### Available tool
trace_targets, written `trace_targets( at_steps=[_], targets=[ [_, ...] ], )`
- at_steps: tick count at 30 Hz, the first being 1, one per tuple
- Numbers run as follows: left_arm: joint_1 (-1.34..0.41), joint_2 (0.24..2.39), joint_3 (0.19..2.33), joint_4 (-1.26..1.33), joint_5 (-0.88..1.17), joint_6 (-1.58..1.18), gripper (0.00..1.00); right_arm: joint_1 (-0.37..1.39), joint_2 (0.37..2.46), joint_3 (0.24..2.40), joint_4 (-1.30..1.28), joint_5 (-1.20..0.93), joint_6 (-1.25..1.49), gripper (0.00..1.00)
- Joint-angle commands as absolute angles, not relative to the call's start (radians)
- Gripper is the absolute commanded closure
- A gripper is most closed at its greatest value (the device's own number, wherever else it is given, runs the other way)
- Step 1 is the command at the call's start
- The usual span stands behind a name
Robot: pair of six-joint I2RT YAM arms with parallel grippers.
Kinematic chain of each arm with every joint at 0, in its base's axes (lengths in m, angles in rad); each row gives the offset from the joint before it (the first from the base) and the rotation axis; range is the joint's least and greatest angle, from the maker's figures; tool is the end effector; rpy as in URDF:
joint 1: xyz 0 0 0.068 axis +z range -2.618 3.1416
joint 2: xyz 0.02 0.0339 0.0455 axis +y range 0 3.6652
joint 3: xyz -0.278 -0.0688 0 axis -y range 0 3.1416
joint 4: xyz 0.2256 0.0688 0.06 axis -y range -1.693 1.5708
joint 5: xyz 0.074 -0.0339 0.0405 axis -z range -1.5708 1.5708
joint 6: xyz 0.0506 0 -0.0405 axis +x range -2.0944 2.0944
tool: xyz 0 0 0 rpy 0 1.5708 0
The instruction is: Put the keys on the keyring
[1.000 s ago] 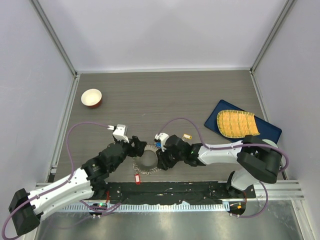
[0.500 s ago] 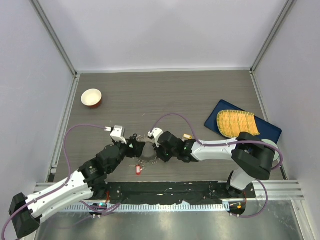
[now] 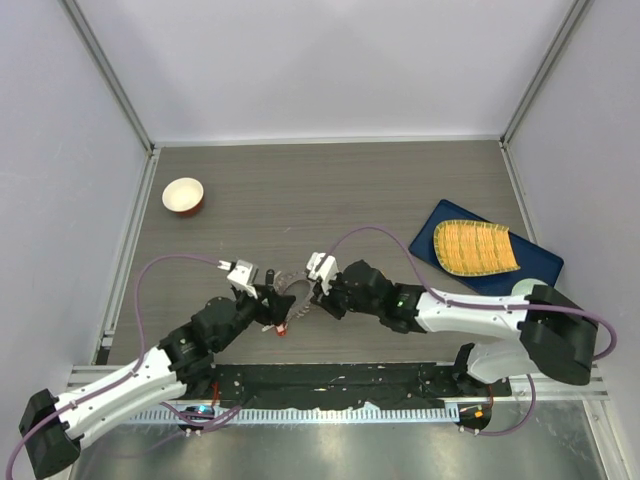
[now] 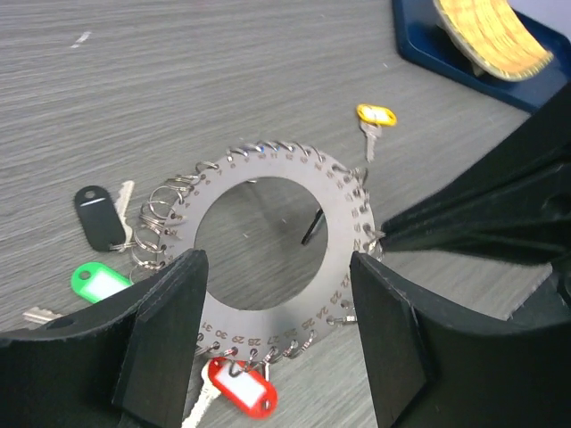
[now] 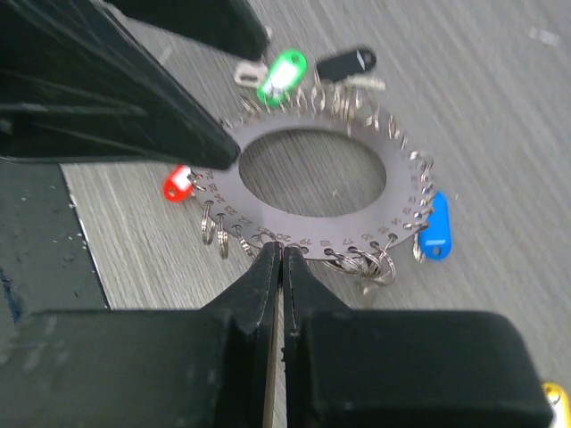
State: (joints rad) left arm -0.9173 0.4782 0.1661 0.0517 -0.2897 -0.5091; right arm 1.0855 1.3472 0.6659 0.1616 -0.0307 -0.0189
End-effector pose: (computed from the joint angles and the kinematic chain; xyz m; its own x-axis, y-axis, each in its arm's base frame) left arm 0.0873 -0.0902 0.1977 -0.4257 -0.2123 -0.8796 0.4416 0.7997 -0.4067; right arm 0.1290 0.2480 0.2272 -0.2147 -0.4476 -0.8681 -0.9008 0.4343 -0.0012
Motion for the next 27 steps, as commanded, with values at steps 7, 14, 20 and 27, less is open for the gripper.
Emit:
trace_targets(
  at_steps=[7,14,20,27],
  targets=[
    [-0.919,0.35,0.1,0.248,0.012,-0.279,0.32,1.086,1.157,0.499,0.586,-0.106,-0.152,0.99],
    [-0.919,0.337,0.064,0.362,0.162,-0.241,0.34,1.085,1.126,0.427,0.712,-0.149,-0.161,0.99],
    [-0.919,0.457,0.08,0.439,0.222,-0.235,0.43,1.085,1.111,0.37,0.778,-0.181,-0.19,0.99],
    [-0.919,0.612,0.109,0.529,0.229,-0.212,0.59,1.08,1.078,0.325,0.815,-0.166,-0.186,0.99]
  ],
)
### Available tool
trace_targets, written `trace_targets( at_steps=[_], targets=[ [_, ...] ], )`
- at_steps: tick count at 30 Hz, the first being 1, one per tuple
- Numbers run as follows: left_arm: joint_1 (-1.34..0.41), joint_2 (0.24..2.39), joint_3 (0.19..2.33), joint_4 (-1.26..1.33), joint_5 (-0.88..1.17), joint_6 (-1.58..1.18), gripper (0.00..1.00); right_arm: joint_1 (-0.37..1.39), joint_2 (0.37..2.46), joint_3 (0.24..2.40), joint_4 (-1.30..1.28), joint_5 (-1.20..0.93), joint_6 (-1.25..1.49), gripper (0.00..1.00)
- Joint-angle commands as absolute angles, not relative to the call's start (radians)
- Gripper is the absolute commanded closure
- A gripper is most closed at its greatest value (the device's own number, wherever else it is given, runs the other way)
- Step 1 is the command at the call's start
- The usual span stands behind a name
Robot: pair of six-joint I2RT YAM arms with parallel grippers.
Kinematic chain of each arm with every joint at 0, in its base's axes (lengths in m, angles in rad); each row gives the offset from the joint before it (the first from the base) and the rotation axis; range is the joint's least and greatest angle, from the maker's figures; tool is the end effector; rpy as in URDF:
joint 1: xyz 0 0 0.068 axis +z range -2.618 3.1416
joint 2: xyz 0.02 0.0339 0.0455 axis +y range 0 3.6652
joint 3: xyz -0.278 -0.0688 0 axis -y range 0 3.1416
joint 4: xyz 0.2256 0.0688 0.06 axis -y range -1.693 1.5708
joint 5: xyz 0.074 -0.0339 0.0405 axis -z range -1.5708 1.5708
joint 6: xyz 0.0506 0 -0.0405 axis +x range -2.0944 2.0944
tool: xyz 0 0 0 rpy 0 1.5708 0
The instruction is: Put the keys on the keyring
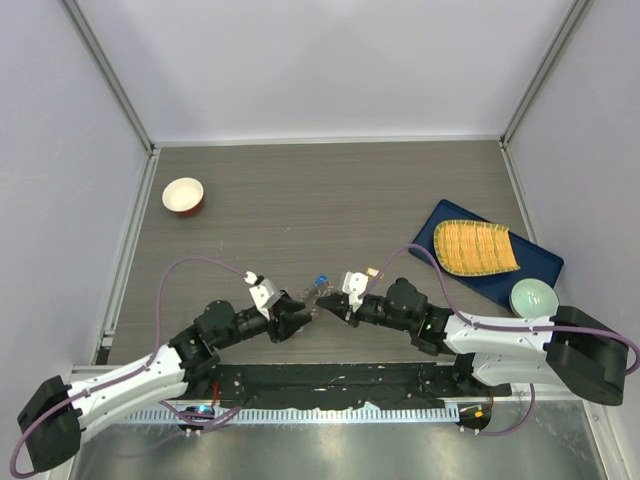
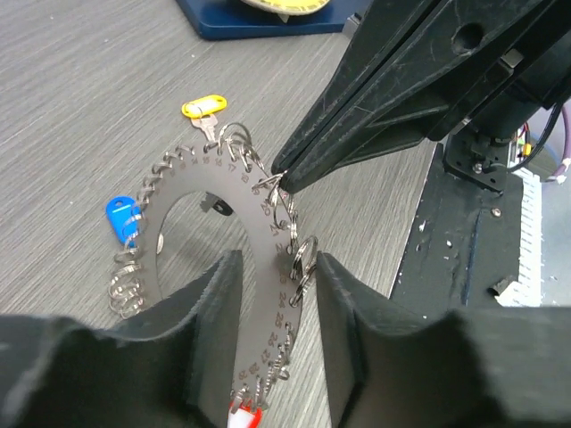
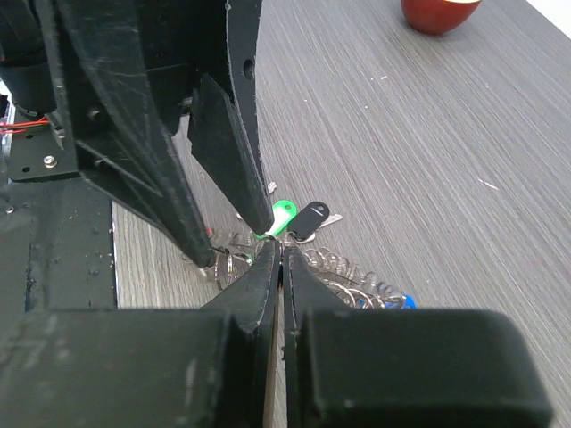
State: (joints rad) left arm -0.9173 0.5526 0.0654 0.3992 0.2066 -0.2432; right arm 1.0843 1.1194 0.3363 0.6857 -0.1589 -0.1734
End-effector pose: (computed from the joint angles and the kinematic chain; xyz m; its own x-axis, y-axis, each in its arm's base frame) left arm 0.0731 -0.1126 0.1960 -0.2689 -0.0365 -0.9625 0.8619 0.4369 -0.2574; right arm 0.0978 0.2020 0.2350 0.1185 -0.1403 -0.9830 -0.9401 0.3028 -0.1566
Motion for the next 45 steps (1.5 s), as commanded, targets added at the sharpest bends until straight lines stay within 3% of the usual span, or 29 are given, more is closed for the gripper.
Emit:
trace_targets(
  at_steps=[1,5,18,23,31,33,39,42,45],
  targets=[
    [-0.919,0.626,0.107,0.544,0.222,-0.207,0.64,1.078,1.077,0.324,0.816,-0.167,-0.184,0.99],
    [-0.919,0.687,0.11,0.635,0.222,-0.206,0.67,1.077,1.08,0.313,0.83,-0.183,-0.179,0.99],
    [-0.919,0.848,0.152,0.716,0.307,-0.23,0.63,1.065,1.08,0.31,0.821,-0.158,-0.163,0.99],
    [-0.919,0.827,0.14,0.699,0.275,-0.215,0.54,1.063,1.084,0.322,0.791,-0.181,-0.143,0.99],
    [-0.919,0.758,0.077,0.747,0.29,-0.078,0.54,1.057,1.106,0.327,0.813,-0.253,-0.129,0.99],
    [-0.919,0.738,0.058,0.75,0.296,-0.035,0.59,1.054,1.104,0.327,0.815,-0.271,-0.13,0.99],
    [-0.919,0.681,0.029,0.729,0.383,0.115,0.62,1.048,1.085,0.325,0.792,-0.324,-0.149,0.99],
    [-0.914,0.667,0.051,0.678,0.417,0.127,0.73,1.042,1.078,0.327,0.779,-0.331,-0.153,0.99],
    [-0.907,0.696,0.063,0.673,0.439,0.104,0.75,1.035,1.074,0.33,0.775,-0.347,-0.155,0.99]
  ],
)
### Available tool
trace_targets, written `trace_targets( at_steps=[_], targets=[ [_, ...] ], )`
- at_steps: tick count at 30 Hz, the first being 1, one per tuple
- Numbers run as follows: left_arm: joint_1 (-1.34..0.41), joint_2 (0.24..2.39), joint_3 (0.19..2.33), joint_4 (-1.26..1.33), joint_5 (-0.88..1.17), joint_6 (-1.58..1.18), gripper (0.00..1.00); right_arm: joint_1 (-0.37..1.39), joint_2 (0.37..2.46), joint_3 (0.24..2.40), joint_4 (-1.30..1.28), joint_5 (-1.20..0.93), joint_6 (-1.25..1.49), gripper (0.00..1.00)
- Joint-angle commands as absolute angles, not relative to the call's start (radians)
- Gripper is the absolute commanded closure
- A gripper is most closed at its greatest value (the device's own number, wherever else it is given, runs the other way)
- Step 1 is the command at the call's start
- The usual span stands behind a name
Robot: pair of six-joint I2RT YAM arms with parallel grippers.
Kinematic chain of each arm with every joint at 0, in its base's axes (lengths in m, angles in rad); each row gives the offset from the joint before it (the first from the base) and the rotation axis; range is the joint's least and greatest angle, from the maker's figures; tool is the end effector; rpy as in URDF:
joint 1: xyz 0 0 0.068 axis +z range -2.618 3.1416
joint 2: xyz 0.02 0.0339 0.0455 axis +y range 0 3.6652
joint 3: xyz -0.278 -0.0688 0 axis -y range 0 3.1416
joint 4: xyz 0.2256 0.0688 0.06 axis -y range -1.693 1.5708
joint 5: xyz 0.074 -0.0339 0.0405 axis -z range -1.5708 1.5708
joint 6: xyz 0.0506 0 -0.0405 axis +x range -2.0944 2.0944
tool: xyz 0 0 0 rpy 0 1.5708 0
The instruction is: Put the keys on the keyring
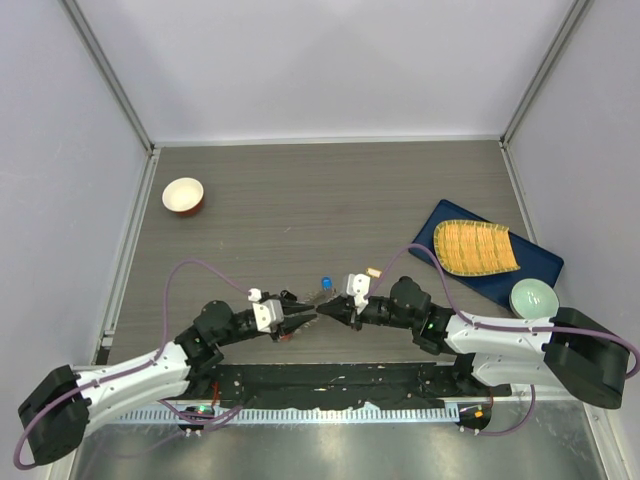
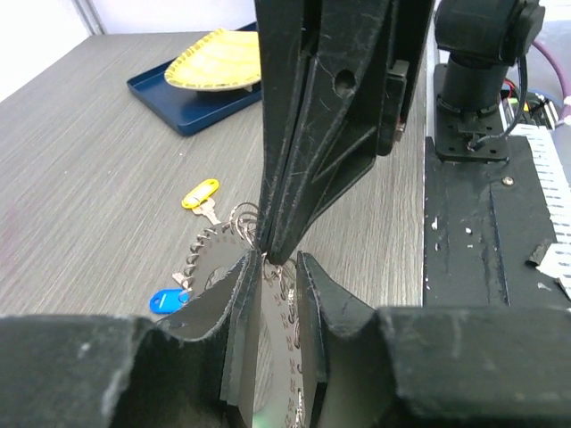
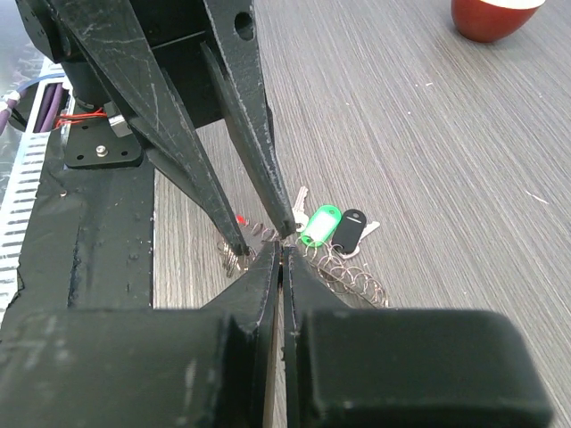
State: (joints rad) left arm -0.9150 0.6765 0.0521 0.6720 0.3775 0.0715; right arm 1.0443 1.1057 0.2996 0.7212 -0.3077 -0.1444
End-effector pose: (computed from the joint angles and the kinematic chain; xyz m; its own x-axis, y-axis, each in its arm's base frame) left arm 0.0720 -0.1241 0.2101 0.0976 -0.0180 -0.9951 0.9567 0.2770 0.0889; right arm 0.0956 0.1950 0.2304 0.0982 -0.1039 -0.9897 -0.9716 0.2052 -0.1180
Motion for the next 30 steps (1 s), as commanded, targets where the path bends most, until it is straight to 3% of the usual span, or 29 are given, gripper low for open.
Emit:
trace_targets(
  at_steps=[1,9,18,30],
  targets=[
    [-0.905,0.707,0.069,0.673,0.443,0.097,0.75,1.032,1.074,0.33,0.775,-0.35,-0.155,0.99],
    [-0.876,0.805,0.074,0.712,0.411,0.034,0.74,1.02,1.051,0.325,0.77,-0.359,-0.153,0.99],
    [-0.847,0.834,0.083,0.776,0.442,-0.032,0.63,1.015,1.071,0.334,0.77,-0.393,-0.149,0.99],
    [-0.845,0.985,0.144,0.853,0.543,-0.078,0.68,1.014,1.081,0.337,0.769,-0.402,-0.147,0.99]
  ],
)
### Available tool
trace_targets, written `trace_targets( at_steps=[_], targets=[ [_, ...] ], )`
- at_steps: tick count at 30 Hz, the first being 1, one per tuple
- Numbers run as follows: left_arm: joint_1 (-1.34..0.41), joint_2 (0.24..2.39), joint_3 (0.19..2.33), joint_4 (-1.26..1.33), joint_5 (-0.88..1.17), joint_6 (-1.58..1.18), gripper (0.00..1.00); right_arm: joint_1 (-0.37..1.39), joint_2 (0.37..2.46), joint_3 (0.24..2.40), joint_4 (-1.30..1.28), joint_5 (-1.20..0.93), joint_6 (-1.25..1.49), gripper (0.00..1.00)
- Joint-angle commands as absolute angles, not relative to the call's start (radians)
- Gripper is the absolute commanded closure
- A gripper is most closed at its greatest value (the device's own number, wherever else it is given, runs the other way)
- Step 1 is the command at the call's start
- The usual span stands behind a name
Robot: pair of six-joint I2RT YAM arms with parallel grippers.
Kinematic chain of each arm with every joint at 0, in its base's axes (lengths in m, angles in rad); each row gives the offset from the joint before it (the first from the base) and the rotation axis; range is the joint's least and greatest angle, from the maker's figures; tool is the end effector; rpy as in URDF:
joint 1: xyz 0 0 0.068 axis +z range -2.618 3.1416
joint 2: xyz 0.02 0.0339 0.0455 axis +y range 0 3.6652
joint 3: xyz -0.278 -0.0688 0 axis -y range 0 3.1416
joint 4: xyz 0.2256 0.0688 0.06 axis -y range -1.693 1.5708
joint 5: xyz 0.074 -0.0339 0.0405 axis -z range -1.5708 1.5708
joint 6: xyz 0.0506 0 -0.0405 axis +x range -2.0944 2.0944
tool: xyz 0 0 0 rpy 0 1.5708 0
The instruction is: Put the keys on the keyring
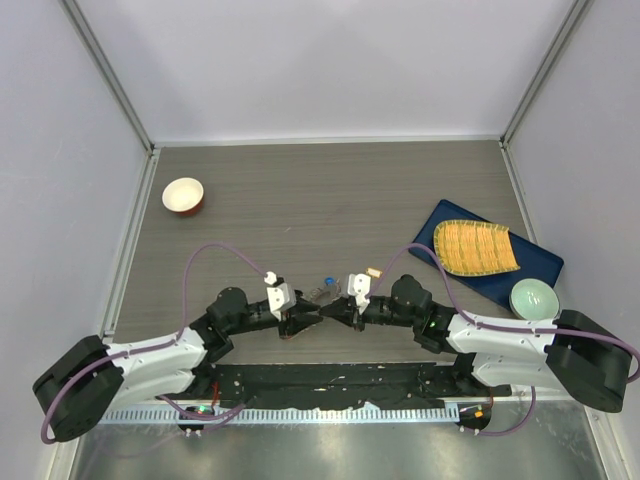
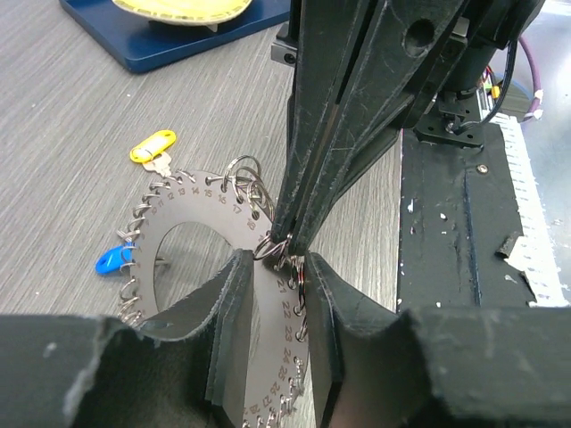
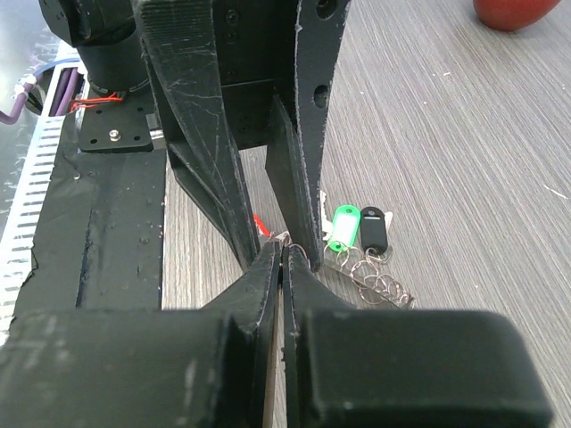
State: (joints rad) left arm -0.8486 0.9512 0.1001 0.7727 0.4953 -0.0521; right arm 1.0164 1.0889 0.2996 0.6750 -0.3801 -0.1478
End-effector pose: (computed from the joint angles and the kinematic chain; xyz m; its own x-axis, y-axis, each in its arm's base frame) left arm 0.0947 -0.1439 0.2004 -0.1024 0.0469 -0.9936 0.9694 0.2288 -0.0891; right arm 0.0961 0.1909 0.2282 0.0855 -0.1218 -0.9889 -0.9817 0.1593 -0.1044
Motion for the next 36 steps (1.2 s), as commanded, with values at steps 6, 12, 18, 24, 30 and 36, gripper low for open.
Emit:
trace_targets(
  at_steps=[6,12,18,24,30,36],
  targets=[
    [-0.845,0.986,0.156,0.81,0.552,-0.089,0.95,1.014,1.071,0.333,0.769,-0.374,-0.143,0.99],
    [-0.844,0.89,0.166,0.675,0.506,-0.074,1.0,1.014,1.003,0.345,0.71,-0.276,-0.075,0.95],
    [-0.845,0.747,0.206,0.439,0.428,-0.041,1.0,1.014,0.921,0.414,0.479,-0.125,-0.003,0.74],
    [-0.845,0.703,0.184,0.427,0.388,-0.06,1.0,1.014,0.874,0.452,0.328,-0.079,0.005,0.7],
    [-0.845,0.721,0.209,0.388,0.364,-0.066,1.0,1.012,0.908,0.497,0.265,-0.204,-0.11,0.69],
    [-0.845,0.729,0.215,0.374,0.356,-0.077,1.0,1.014,0.974,0.531,0.245,-0.322,-0.176,0.69]
  ],
)
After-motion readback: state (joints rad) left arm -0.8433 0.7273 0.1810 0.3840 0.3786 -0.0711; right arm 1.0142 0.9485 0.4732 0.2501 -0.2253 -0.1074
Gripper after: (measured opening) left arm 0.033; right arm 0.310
